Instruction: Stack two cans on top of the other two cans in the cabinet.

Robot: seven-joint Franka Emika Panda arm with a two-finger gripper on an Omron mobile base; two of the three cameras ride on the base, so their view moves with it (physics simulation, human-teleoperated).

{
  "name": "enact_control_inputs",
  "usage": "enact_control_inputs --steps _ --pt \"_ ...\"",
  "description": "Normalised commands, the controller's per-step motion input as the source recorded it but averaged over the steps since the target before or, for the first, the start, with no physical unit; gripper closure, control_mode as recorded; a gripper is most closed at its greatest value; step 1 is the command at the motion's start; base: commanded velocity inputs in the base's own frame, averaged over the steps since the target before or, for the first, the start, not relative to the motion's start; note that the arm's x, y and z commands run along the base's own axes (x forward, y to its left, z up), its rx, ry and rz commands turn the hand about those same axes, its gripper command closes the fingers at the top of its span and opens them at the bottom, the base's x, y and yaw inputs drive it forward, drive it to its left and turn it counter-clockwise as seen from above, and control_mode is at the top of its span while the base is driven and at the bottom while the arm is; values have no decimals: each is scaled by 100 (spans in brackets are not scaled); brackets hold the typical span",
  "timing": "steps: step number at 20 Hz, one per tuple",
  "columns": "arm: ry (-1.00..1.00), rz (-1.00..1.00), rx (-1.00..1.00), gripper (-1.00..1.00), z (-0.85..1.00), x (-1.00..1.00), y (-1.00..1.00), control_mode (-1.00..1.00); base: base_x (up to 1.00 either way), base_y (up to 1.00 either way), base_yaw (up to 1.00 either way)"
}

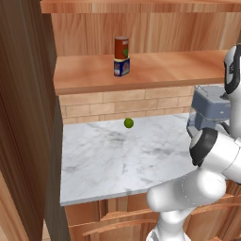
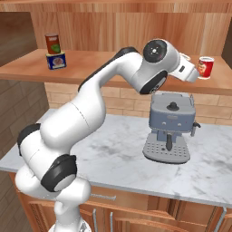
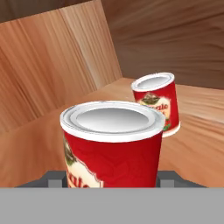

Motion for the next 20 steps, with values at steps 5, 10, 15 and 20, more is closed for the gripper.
enact_control_inputs --steps 5,10,15,20 --pt "-1 0 -11 100 25 -4 -1 -100 0 0 0" --pt "0 0 -15 100 32 -8 -1 -100 0 0 0" --pt "0 0 -12 100 22 -6 -2 -100 0 0 0" --pt "0 0 -9 100 2 -9 -9 -100 0 0 0"
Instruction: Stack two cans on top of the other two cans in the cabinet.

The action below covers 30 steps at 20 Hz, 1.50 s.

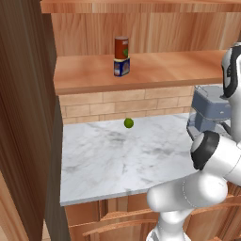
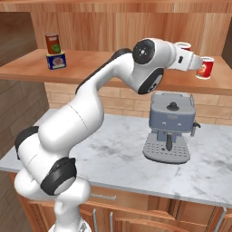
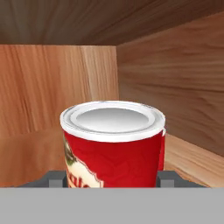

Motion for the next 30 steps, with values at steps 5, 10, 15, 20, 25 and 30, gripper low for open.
enact_control_inputs --steps 5,10,15,20,25,30 --pt "-2 0 -9 100 -2 -7 -2 -100 0 0 0" --pt "-1 0 -5 100 6 0 0 -100 0 0 0" --pt "6 0 -3 100 11 0 -1 -100 0 0 0" --pt "9 0 0 100 12 0 -3 -100 0 0 0" --pt "11 0 0 100 16 0 -1 -100 0 0 0" --pt "7 0 0 100 5 0 -10 -100 0 0 0"
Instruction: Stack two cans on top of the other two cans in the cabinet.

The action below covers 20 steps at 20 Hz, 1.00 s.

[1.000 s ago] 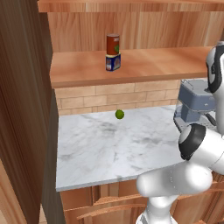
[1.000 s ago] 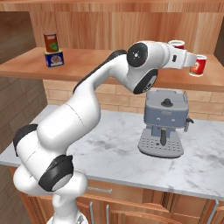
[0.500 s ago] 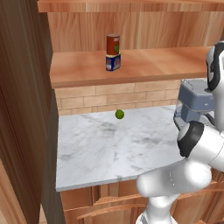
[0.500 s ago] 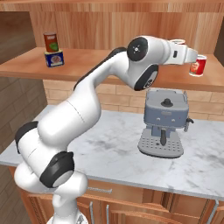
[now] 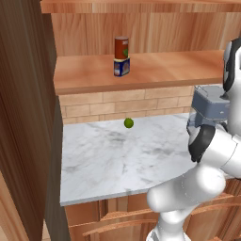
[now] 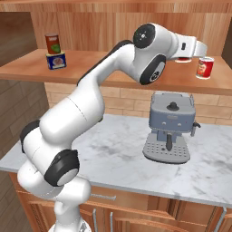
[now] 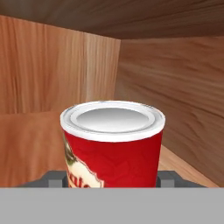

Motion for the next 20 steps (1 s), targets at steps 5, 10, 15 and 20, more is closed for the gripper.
enact_control_inputs --steps 5,10,15,20 --pt "2 0 0 100 0 0 -10 -100 0 0 0" --pt "0 0 0 100 -1 0 -10 -100 0 0 0" --pt "0 0 1 100 -10 0 -4 -100 0 0 0" --pt "-2 0 2 100 -5 0 -5 -100 0 0 0"
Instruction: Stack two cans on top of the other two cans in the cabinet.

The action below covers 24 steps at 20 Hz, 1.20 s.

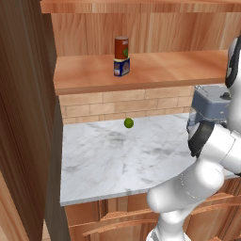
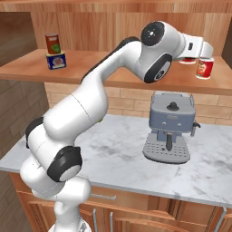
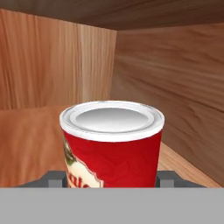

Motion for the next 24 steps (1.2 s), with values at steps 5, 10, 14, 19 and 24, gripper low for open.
enact_control_inputs --steps 5,10,14,19,24 --pt "-3 0 2 100 0 4 -9 -100 0 0 0" --pt "-1 0 0 100 0 5 -14 -100 0 0 0" --pt "0 0 0 100 0 11 -16 -100 0 0 0" --pt "0 0 0 100 1 12 -15 -100 0 0 0" --pt "0 0 0 100 2 5 -14 -100 0 0 0"
